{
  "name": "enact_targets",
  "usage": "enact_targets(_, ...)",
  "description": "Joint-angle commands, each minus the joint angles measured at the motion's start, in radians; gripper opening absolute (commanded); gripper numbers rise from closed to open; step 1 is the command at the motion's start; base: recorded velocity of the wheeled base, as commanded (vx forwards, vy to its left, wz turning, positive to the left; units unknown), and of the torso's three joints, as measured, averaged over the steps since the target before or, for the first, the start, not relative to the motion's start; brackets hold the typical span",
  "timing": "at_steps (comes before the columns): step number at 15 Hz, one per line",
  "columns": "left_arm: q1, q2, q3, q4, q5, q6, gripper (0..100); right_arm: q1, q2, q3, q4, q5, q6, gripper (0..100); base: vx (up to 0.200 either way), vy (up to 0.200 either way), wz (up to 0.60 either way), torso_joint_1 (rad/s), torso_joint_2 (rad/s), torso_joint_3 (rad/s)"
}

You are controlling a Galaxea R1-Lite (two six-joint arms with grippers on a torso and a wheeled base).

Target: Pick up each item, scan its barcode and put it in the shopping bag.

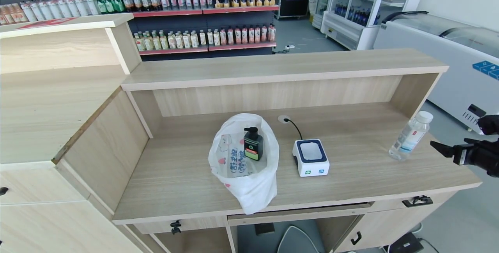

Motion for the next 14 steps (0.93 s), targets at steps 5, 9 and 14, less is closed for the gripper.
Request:
enact_targets(5,0.0,0.0,0.0,0.0,0.0,0.0,100,0.06,0.114,-0.085,-0.001,-0.102,-0.052,100,0.0,0.0,0.0,0.0,0.0,0.0)
enact_targets(9,0.0,0.0,0.0,0.0,0.0,0.001,100,0.082,0.153,-0.166,0.004,-0.108,-0.065,100,0.0,0.0,0.0,0.0,0.0,0.0)
enact_targets(14,0.0,0.0,0.0,0.0,0.0,0.0,100,0.122,0.199,-0.211,-0.004,-0.106,-0.059,100,0.0,0.0,0.0,0.0,0.0,0.0)
